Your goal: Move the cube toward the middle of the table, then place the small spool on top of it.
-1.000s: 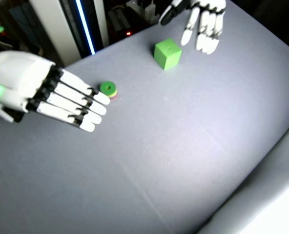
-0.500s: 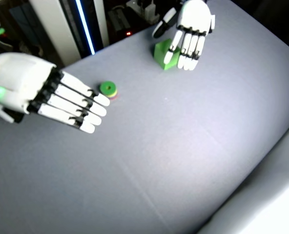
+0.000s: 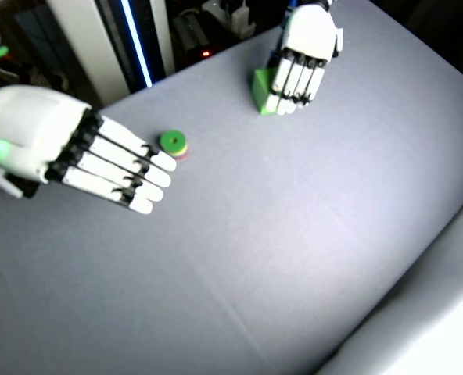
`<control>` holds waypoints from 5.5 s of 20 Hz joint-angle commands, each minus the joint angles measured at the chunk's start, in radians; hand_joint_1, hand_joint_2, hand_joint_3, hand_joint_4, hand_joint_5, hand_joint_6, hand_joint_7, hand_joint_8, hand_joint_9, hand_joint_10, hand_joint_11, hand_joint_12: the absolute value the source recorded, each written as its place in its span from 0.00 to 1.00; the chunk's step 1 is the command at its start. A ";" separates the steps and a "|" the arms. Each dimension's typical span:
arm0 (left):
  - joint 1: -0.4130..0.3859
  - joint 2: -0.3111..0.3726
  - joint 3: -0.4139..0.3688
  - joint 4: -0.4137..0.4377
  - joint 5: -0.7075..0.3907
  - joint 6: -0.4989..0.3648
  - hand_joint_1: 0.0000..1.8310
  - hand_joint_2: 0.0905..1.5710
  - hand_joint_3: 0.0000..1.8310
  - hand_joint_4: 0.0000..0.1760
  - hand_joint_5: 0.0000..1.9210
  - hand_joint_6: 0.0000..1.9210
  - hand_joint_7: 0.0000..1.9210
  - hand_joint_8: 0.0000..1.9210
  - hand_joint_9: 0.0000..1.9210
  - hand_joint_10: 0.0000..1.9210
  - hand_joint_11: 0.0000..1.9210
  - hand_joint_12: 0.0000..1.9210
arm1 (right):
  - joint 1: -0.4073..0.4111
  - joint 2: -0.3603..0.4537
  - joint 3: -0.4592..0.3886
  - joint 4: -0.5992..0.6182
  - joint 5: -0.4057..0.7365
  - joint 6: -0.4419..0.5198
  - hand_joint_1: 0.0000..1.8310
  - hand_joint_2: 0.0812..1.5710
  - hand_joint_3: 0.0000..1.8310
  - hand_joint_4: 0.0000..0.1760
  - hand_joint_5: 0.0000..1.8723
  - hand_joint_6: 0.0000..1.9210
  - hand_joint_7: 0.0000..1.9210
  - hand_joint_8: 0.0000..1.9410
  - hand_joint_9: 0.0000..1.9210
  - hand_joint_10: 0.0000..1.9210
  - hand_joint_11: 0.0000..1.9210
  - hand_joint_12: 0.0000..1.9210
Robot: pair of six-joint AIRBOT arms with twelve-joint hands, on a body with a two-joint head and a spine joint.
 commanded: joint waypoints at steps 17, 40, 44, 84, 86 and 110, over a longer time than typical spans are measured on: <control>-0.365 -0.264 0.313 0.004 0.091 -0.063 0.70 0.67 0.00 0.00 0.61 0.21 0.53 0.60 0.53 0.53 0.46 0.76 | 0.046 -0.021 0.023 0.001 0.120 0.003 0.46 0.83 0.00 0.00 0.31 0.00 0.33 0.00 0.33 0.00 0.11 0.52; -0.352 -0.378 0.409 -0.010 0.178 -0.107 0.46 0.57 0.00 0.71 0.14 0.00 0.11 0.00 0.12 0.00 0.01 0.41 | 0.076 -0.046 0.037 -0.012 0.120 0.003 0.37 0.89 0.00 0.00 0.27 0.00 0.33 0.00 0.35 0.00 0.14 0.47; -0.344 -0.336 0.380 -0.037 0.114 -0.106 0.45 0.56 0.00 1.00 0.07 0.00 0.05 0.00 0.08 0.00 0.00 0.35 | 0.076 -0.046 0.037 -0.022 0.120 0.010 0.40 0.90 0.00 0.00 0.26 0.00 0.31 0.00 0.34 0.00 0.12 0.47; 0.122 0.152 -0.054 -0.316 -0.561 0.024 0.42 0.58 0.00 0.35 0.16 0.00 0.11 0.00 0.07 0.00 0.00 0.16 | 0.346 -0.176 0.108 -0.622 -0.441 0.223 0.60 0.61 0.00 0.00 0.43 0.01 0.40 0.03 0.33 0.61 0.38 0.70; 0.122 0.152 -0.054 -0.316 -0.559 0.024 0.42 0.58 0.00 0.29 0.16 0.00 0.11 0.00 0.07 0.00 0.00 0.17 | 0.350 -0.180 0.110 -0.622 -0.441 0.223 0.62 0.61 0.00 0.00 0.47 0.00 0.34 0.30 0.34 0.78 0.44 0.80; 0.138 0.151 -0.051 -0.328 -0.562 0.020 0.49 0.62 0.00 0.38 0.14 0.00 0.10 0.00 0.09 0.00 0.00 0.39 | 0.624 -0.303 0.276 -0.496 -0.366 0.177 0.66 0.70 0.00 0.00 0.49 0.53 0.51 0.57 0.43 0.60 0.32 0.84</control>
